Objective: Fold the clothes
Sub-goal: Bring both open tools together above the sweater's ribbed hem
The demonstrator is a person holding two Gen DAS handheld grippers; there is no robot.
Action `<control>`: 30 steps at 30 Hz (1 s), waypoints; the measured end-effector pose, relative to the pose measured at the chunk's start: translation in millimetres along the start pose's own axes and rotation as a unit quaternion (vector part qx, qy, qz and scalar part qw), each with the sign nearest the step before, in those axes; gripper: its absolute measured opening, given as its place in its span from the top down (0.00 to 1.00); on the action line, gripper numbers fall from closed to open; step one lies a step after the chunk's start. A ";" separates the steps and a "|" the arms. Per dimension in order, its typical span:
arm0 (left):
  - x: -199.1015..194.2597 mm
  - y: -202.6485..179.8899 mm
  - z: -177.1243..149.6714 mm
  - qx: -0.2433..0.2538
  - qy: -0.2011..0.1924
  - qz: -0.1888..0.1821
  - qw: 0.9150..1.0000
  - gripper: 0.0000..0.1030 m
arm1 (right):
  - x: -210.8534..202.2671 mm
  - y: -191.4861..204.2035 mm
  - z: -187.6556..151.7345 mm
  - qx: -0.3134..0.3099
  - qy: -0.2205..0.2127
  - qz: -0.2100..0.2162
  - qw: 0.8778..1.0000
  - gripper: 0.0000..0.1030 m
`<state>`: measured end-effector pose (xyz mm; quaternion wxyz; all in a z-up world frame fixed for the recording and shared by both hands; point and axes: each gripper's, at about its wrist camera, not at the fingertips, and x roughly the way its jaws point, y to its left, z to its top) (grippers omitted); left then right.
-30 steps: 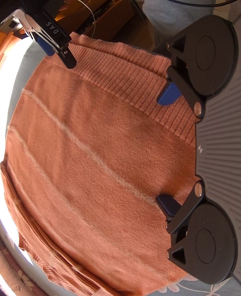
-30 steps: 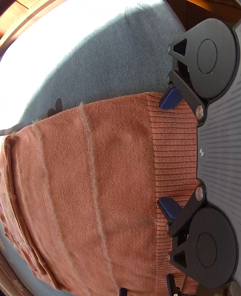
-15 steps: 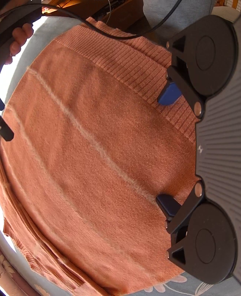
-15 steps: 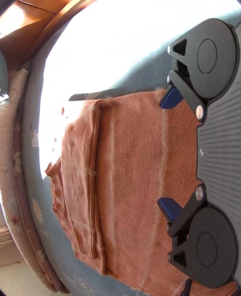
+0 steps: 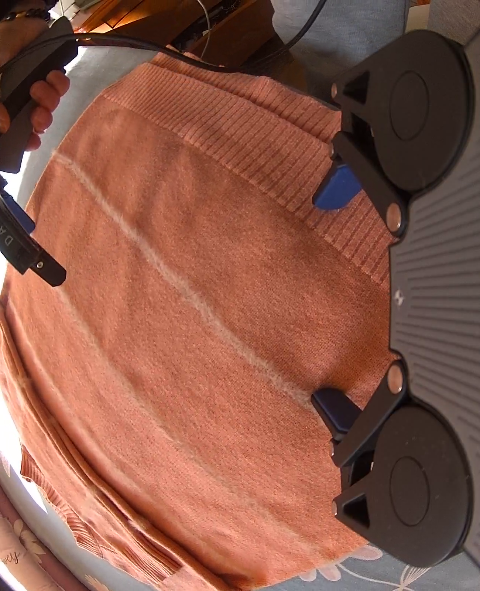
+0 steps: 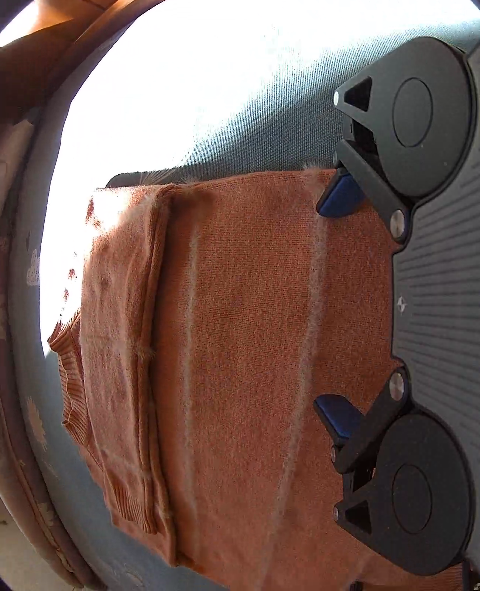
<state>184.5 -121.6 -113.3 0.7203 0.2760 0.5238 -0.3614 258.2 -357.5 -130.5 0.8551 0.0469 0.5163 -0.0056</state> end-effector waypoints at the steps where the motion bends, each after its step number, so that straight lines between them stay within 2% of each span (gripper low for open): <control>1: -2.0 0.9 0.1 -0.001 -0.002 0.000 1.000 0.01 | -0.9 3.4 3.3 0.002 -0.001 0.002 1.000 0.00; 4: -8.0 3.8 0.3 -0.002 -0.007 -0.001 1.000 0.01 | -1.7 15.4 16.9 -0.001 -0.013 0.011 1.000 0.00; 8: -11.0 21.2 -3.8 -0.038 -0.019 0.001 0.999 0.01 | -0.9 31.7 37.3 -0.016 -0.022 0.026 0.999 0.00; 11: -11.2 23.8 -4.9 -0.041 -0.027 0.000 0.999 0.01 | -3.0 41.7 46.7 -0.030 -0.023 0.039 0.999 0.00; 14: -16.5 18.2 -13.6 0.004 -0.036 0.002 0.999 0.01 | -6.1 52.5 41.1 -0.081 -0.016 0.050 0.995 0.00; 17: -19.8 10.6 -25.7 0.061 -0.041 0.002 0.997 0.01 | -8.0 63.1 28.5 -0.147 -0.004 0.061 0.987 0.00; 20: -21.8 4.2 -32.7 0.091 -0.046 0.000 0.995 0.01 | -9.6 70.5 21.3 -0.168 -0.001 0.075 0.983 0.00; 24: -26.1 -3.8 -34.7 0.110 -0.065 0.020 0.992 0.01 | -11.7 80.5 11.7 -0.196 0.003 0.094 0.976 0.00; 30: -33.6 -24.9 -35.6 0.161 -0.093 0.044 0.982 0.01 | -14.9 95.4 -2.6 -0.238 0.008 0.122 0.964 0.00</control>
